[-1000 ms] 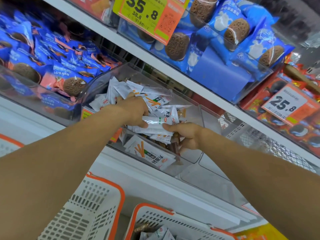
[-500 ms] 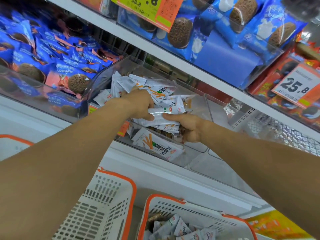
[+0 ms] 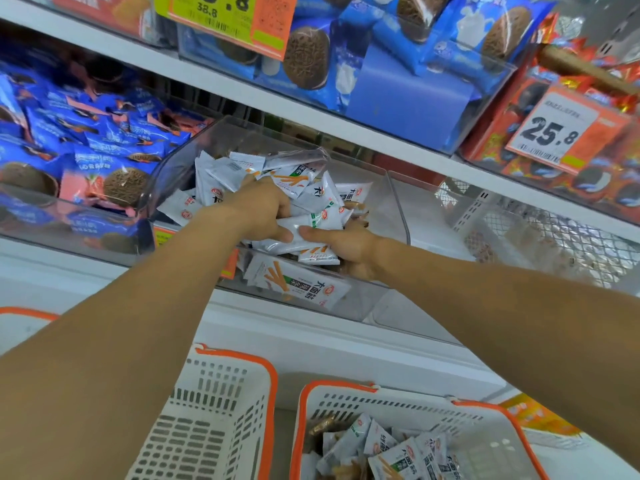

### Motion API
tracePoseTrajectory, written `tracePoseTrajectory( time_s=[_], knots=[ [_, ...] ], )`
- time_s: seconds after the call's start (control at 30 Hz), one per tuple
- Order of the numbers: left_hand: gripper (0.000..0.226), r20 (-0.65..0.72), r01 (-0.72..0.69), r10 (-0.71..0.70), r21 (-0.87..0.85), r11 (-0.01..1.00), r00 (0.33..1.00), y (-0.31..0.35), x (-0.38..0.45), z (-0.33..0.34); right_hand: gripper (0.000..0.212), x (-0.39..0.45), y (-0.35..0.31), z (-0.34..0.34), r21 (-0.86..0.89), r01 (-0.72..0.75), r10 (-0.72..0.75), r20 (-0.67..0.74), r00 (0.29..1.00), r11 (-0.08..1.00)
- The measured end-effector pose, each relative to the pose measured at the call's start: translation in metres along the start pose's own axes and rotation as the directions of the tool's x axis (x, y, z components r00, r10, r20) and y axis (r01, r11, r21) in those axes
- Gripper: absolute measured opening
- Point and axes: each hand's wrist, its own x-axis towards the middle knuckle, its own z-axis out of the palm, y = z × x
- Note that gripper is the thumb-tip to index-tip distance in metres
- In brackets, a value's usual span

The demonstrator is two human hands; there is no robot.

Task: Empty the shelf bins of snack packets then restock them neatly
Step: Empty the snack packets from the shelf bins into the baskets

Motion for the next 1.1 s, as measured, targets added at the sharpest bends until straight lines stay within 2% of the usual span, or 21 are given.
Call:
tracePoseTrajectory(
  time_s=[0.1,0.23,0.33,0.4,0.47,0.57,0.7,0.83,0.93,1.1],
  knots=[
    [0.034,-0.053,-0.013,0.01,-0.061,0.998,0.999,-0.002,0.001,0.002,0.048,0.0,-0.006,-0.001,-0.001,0.03,-0.03,-0.085,0.996,1.0],
    [0.032,-0.158,-0.045,0.014,-0.197,0.979,0.987,-0.001,0.003,0.0,0.032,-0.004,-0.023,-0.003,0.054,0.071,-0.062,-0.151,0.987,0.996],
    [0.038,-0.278,-0.1,0.011,-0.306,0.947,0.96,0.002,0.005,0.002,0.032,-0.017,-0.045,-0.006,0.13,0.053,-0.03,-0.174,0.984,0.99],
    [0.042,-0.341,-0.118,-0.005,-0.337,0.934,0.94,0.004,0.006,0.001,0.034,-0.031,-0.058,-0.013,0.169,0.045,-0.016,-0.171,0.985,0.985],
    [0.045,-0.358,-0.167,0.028,-0.365,0.916,0.933,0.012,0.003,-0.005,0.025,-0.049,-0.068,-0.02,0.214,0.045,-0.013,-0.147,0.989,0.976],
    [0.041,-0.278,-0.203,0.084,-0.435,0.877,0.957,0.033,-0.013,-0.019,0.011,-0.077,-0.071,-0.026,0.247,0.043,-0.016,-0.111,0.994,0.968],
    [0.043,-0.173,-0.166,0.105,-0.384,0.908,0.979,0.064,-0.049,-0.03,0.008,-0.118,-0.06,-0.037,0.301,0.042,-0.019,-0.08,0.997,0.953],
    [0.038,-0.179,-0.174,0.108,-0.412,0.894,0.978,0.109,-0.105,-0.024,0.024,-0.177,-0.031,-0.058,0.374,0.082,-0.056,-0.079,0.995,0.924],
    [0.047,-0.143,-0.165,0.108,-0.487,0.857,0.984,0.141,-0.147,-0.008,0.042,-0.224,0.001,-0.081,0.334,0.092,-0.093,-0.013,0.996,0.938],
    [0.057,0.1,-0.064,0.14,-0.542,0.838,0.985,0.175,-0.178,0.049,0.043,-0.266,0.059,-0.121,0.203,-0.013,-0.004,0.08,0.997,0.979]
  ],
)
